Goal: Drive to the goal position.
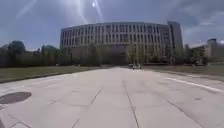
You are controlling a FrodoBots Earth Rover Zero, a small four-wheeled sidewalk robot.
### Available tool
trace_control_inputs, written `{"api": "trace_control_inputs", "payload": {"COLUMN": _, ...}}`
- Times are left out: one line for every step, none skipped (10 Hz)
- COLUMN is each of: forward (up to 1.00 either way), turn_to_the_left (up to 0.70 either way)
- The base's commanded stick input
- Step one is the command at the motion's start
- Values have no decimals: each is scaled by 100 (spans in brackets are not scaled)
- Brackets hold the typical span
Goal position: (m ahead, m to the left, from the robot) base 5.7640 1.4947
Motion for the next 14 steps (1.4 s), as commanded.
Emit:
{"api": "trace_control_inputs", "payload": {"forward": 50, "turn_to_the_left": 0}}
{"api": "trace_control_inputs", "payload": {"forward": 50, "turn_to_the_left": 0}}
{"api": "trace_control_inputs", "payload": {"forward": 50, "turn_to_the_left": 0}}
{"api": "trace_control_inputs", "payload": {"forward": 50, "turn_to_the_left": 0}}
{"api": "trace_control_inputs", "payload": {"forward": 50, "turn_to_the_left": 0}}
{"api": "trace_control_inputs", "payload": {"forward": 50, "turn_to_the_left": 0}}
{"api": "trace_control_inputs", "payload": {"forward": 50, "turn_to_the_left": 0}}
{"api": "trace_control_inputs", "payload": {"forward": 50, "turn_to_the_left": 0}}
{"api": "trace_control_inputs", "payload": {"forward": 50, "turn_to_the_left": 0}}
{"api": "trace_control_inputs", "payload": {"forward": 50, "turn_to_the_left": 0}}
{"api": "trace_control_inputs", "payload": {"forward": 50, "turn_to_the_left": -18}}
{"api": "trace_control_inputs", "payload": {"forward": 50, "turn_to_the_left": -12}}
{"api": "trace_control_inputs", "payload": {"forward": 50, "turn_to_the_left": -7}}
{"api": "trace_control_inputs", "payload": {"forward": 50, "turn_to_the_left": -1}}
